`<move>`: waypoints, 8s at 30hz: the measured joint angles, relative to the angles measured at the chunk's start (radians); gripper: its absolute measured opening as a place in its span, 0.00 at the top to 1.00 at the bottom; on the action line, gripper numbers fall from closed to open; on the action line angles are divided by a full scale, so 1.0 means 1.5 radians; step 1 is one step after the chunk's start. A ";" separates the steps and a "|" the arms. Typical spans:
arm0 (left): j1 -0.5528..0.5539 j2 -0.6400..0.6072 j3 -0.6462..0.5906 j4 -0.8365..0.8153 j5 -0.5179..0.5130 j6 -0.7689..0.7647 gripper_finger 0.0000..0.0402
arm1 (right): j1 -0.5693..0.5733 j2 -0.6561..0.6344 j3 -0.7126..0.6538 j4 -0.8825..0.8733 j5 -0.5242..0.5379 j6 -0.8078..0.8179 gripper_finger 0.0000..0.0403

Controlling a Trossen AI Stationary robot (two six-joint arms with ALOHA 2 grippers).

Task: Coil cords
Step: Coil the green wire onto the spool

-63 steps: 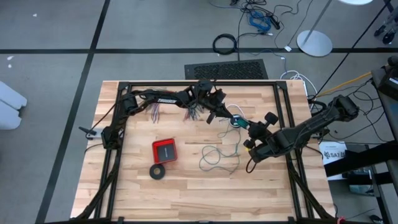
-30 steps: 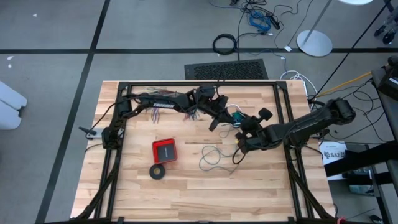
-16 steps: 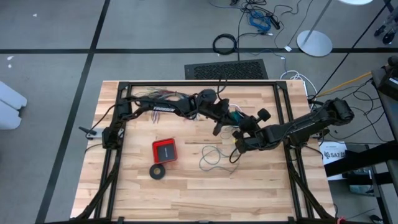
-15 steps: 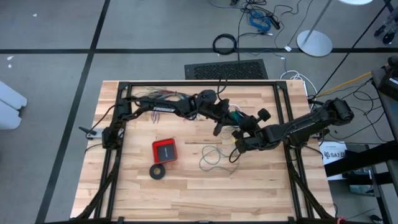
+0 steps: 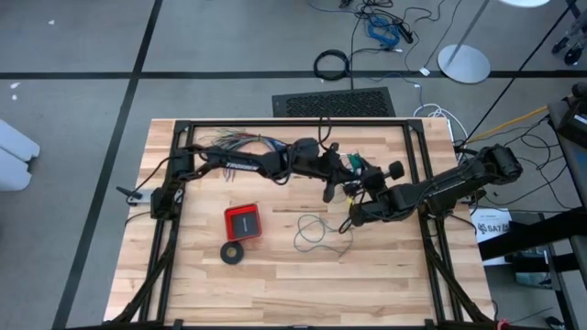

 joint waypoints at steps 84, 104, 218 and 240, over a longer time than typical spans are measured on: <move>-0.071 0.076 0.000 0.185 -0.153 0.046 0.93 | 0.133 -0.053 0.001 -0.085 0.121 0.191 1.00; -0.070 0.076 0.000 0.195 -0.173 0.069 0.93 | 0.134 -0.053 0.001 -0.087 0.120 0.154 1.00; -0.069 0.136 0.038 0.218 0.036 -0.018 0.98 | 0.259 -0.261 0.001 0.008 0.120 -0.017 1.00; 0.024 0.183 0.090 0.132 0.063 -0.025 1.00 | 0.313 -0.280 0.001 0.130 -0.064 -0.227 1.00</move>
